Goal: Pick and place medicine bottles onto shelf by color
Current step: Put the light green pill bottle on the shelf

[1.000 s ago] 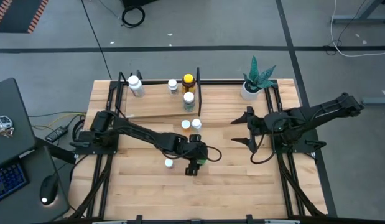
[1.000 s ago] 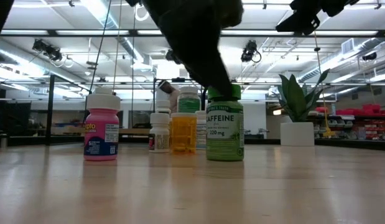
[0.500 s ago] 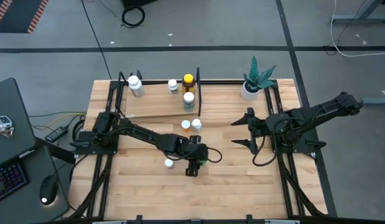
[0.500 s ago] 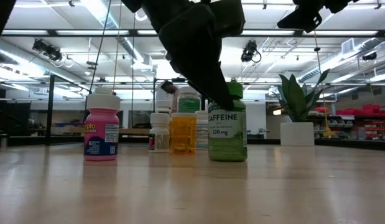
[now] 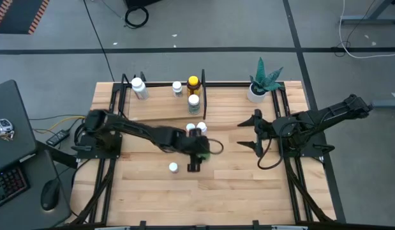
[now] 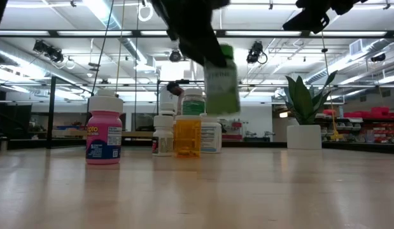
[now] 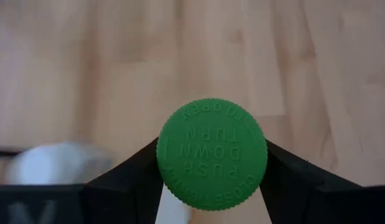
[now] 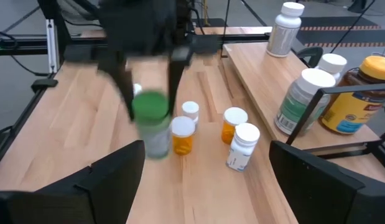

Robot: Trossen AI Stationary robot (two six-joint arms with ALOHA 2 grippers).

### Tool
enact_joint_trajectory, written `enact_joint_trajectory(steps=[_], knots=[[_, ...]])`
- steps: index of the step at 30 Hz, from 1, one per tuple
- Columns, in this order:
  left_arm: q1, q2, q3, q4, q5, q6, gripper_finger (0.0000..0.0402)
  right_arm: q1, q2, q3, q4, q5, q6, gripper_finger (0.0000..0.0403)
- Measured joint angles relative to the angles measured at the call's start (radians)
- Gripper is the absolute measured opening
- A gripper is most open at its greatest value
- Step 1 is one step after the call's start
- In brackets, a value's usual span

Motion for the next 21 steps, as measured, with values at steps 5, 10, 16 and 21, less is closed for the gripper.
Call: enact_joint_trajectory(steps=[5,10,16,21], knots=[[0.037,-0.109,0.000,-0.104,-0.094,0.005,0.0223,0.000,0.000,0.000,0.000,0.011,-0.001,0.0352],[0.083,-0.171,0.000,-0.166,-0.148,0.030,0.0220,0.000,0.000,0.000,-0.001,0.011,-0.002,0.0352],[0.185,-0.228,-0.150,-0.095,-0.165,0.037,0.0225,0.015,0.000,0.000,-0.007,0.010,0.014,0.0352],[0.297,-0.311,-0.311,0.027,-0.162,0.043,0.0223,0.047,0.000,0.000,-0.004,0.023,0.015,0.0352]])
